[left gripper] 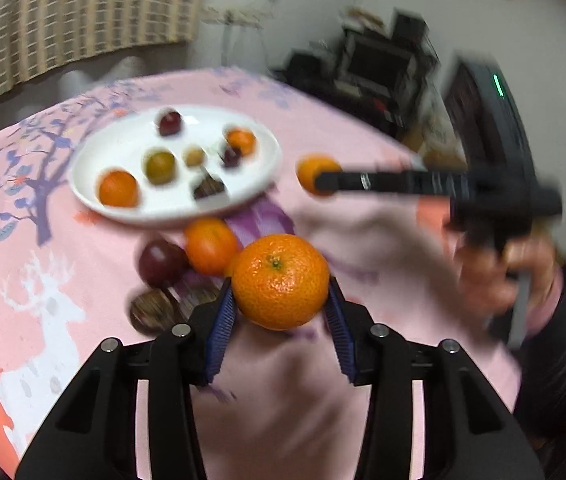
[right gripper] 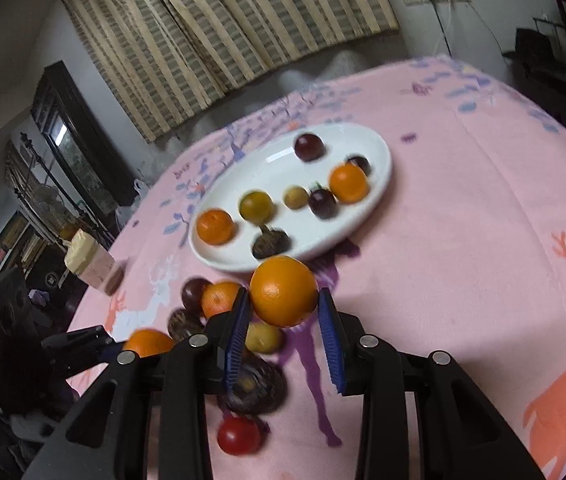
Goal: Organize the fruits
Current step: 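Place both oranges onto the white plate with both tools, then grasp a mangosteen with the left tool while the right tool grasps a red tomato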
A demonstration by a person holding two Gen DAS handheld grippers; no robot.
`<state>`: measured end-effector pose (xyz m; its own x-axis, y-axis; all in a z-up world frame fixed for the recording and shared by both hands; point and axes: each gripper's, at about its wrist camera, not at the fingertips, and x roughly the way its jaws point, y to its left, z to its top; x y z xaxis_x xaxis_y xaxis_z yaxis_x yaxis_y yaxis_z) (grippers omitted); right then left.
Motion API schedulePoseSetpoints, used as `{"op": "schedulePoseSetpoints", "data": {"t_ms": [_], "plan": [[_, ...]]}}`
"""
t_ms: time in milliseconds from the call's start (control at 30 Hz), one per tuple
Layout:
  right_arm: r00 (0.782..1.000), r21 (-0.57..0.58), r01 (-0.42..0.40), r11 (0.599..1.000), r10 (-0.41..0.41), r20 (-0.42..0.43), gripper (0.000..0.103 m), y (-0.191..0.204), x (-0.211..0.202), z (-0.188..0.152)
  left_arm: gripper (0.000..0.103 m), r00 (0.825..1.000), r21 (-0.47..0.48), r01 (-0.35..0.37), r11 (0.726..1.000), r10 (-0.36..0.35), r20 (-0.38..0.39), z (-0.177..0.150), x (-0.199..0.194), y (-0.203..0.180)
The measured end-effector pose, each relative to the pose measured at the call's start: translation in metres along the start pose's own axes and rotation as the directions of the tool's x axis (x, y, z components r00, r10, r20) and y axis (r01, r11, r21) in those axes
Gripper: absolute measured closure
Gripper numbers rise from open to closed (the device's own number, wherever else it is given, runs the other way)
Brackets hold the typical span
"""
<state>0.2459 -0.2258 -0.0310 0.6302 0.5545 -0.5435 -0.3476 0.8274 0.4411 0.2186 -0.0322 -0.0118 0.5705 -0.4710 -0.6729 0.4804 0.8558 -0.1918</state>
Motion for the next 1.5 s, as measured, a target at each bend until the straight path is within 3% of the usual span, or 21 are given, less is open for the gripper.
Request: {"op": "schedulePoseSetpoints", "data": {"t_ms": [200, 333, 367, 400, 467, 567, 667, 800, 867, 1067, 1233, 1267, 1333, 1400, 1500], "plan": [[0.996, 0.013, 0.040, 0.999, -0.041, 0.084, 0.068, 0.011, 0.028, 0.037, 0.059, 0.992, -0.194, -0.104, 0.975, 0.117, 0.056, 0.062, 0.027, 0.051], [0.991, 0.004, 0.110, 0.994, -0.110, 0.075, 0.066, 0.006, 0.062, 0.055, 0.059, 0.985, -0.235, -0.160, 0.959, 0.171, 0.024, 0.084, 0.054, 0.069], [0.991, 0.007, 0.116, 0.993, -0.116, 0.069, 0.060, 0.003, 0.067, 0.057, 0.056, 0.980, -0.254, -0.190, 0.948, 0.198, 0.006, 0.087, 0.059, 0.073], [0.992, 0.008, 0.113, 0.994, -0.113, 0.061, 0.053, 0.002, 0.069, 0.057, 0.041, 0.978, -0.268, -0.203, 0.942, 0.210, -0.003, 0.090, 0.059, 0.076], [0.993, 0.015, 0.099, 0.995, -0.100, 0.061, 0.046, 0.002, 0.064, 0.056, 0.024, 0.975, -0.280, -0.203, 0.938, 0.219, 0.027, 0.091, 0.049, 0.079], [0.995, 0.005, 0.047, 0.999, -0.047, 0.086, 0.044, 0.009, 0.043, 0.055, 0.013, 0.960, -0.282, -0.233, 0.931, 0.267, 0.087, 0.092, 0.018, 0.075], [0.999, -0.095, 0.017, 0.995, -0.012, 0.046, 0.042, 0.026, 0.031, 0.048, 0.006, 0.934, -0.290, -0.294, 0.911, 0.338, 0.116, 0.080, -0.012, 0.074], [0.998, -0.299, 0.065, 0.952, -0.068, 0.001, 0.042, 0.057, 0.029, 0.031, 0.006, 0.899, -0.296, -0.386, 0.874, 0.428, 0.090, 0.048, -0.026, 0.078], [0.996, -0.358, 0.072, 0.931, -0.087, -0.027, 0.042, 0.066, 0.031, 0.023, 0.006, 0.891, -0.310, -0.414, 0.856, 0.451, 0.056, 0.032, -0.027, 0.085], [0.986, -0.300, 0.108, 0.948, -0.141, -0.091, 0.042, 0.057, 0.027, -0.003, 0.006, 0.891, -0.381, -0.427, 0.820, 0.453, -0.024, 0.013, -0.030, 0.105], [0.971, -0.162, 0.204, 0.965, -0.220, -0.088, 0.042, 0.039, 0.000, -0.046, 0.006, 0.878, -0.346, -0.450, 0.823, 0.478, -0.004, 0.012, -0.034, 0.095], [0.975, -0.143, 0.193, 0.971, -0.206, -0.085, 0.042, 0.039, -0.006, -0.055, 0.006, 0.878, -0.335, -0.451, 0.827, 0.479, 0.001, 0.014, -0.034, 0.092], [0.976, -0.143, 0.182, 0.973, -0.196, -0.090, 0.042, 0.044, -0.013, -0.069, 0.005, 0.882, -0.323, -0.446, 0.835, 0.472, 0.002, 0.014, -0.034, 0.088], [0.964, -0.170, 0.227, 0.959, -0.246, -0.100, 0.045, 0.050, -0.013, -0.079, 0.005, 0.888, -0.315, -0.438, 0.842, 0.460, -0.005, 0.014, -0.032, 0.085], [0.955, -0.181, 0.237, 0.954, -0.263, -0.136, 0.053, 0.053, -0.005, -0.086, 0.005, 0.893, -0.310, -0.430, 0.848, 0.451, -0.004, 0.014, -0.033, 0.082]]}}
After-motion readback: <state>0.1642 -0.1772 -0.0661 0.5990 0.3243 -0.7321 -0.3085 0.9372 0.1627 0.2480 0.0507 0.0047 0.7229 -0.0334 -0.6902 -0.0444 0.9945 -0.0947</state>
